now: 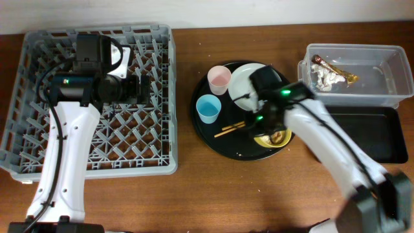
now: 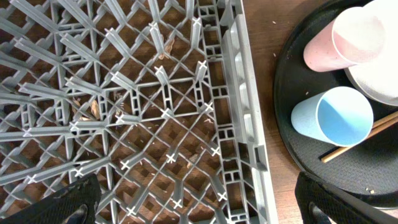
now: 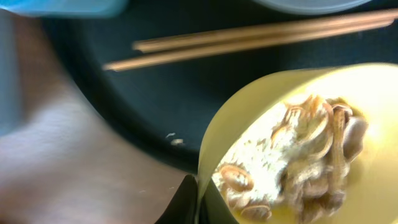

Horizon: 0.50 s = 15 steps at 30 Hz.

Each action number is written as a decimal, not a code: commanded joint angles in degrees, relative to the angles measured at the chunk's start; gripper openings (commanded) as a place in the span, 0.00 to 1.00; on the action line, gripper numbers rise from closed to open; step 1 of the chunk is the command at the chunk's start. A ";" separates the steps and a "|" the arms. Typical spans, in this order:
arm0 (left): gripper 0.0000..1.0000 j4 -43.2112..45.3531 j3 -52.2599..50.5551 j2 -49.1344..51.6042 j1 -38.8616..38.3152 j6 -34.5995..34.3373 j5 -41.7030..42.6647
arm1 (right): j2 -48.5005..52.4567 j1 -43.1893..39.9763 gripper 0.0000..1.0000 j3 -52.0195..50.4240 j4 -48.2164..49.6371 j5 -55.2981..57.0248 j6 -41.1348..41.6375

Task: Sort waste into correct bins and load items into the dishwasher rack
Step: 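Tip the yellow bowl over the black tray to dump the shells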

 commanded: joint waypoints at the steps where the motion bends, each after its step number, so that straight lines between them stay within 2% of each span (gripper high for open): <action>1: 0.99 0.07 0.72 0.20 0.26 0.68 0.61 | -8.79 -9.29 0.04 1.95 -3.91 -10.40 -4.15; 4: 0.99 0.07 0.72 0.20 0.24 0.68 0.61 | -12.13 -24.81 0.04 0.17 -8.55 -22.47 -15.91; 9: 0.99 0.07 0.72 0.20 0.24 0.68 0.61 | -9.57 -51.39 0.04 -11.50 -6.99 -47.21 -32.20; 12: 0.99 0.07 0.72 0.20 0.24 0.66 0.61 | -4.09 -61.81 0.04 -16.24 -0.85 -53.75 -32.76; 15: 0.99 0.07 0.72 0.20 0.24 0.68 0.61 | 4.42 -64.70 0.04 -16.72 4.81 -61.57 -32.76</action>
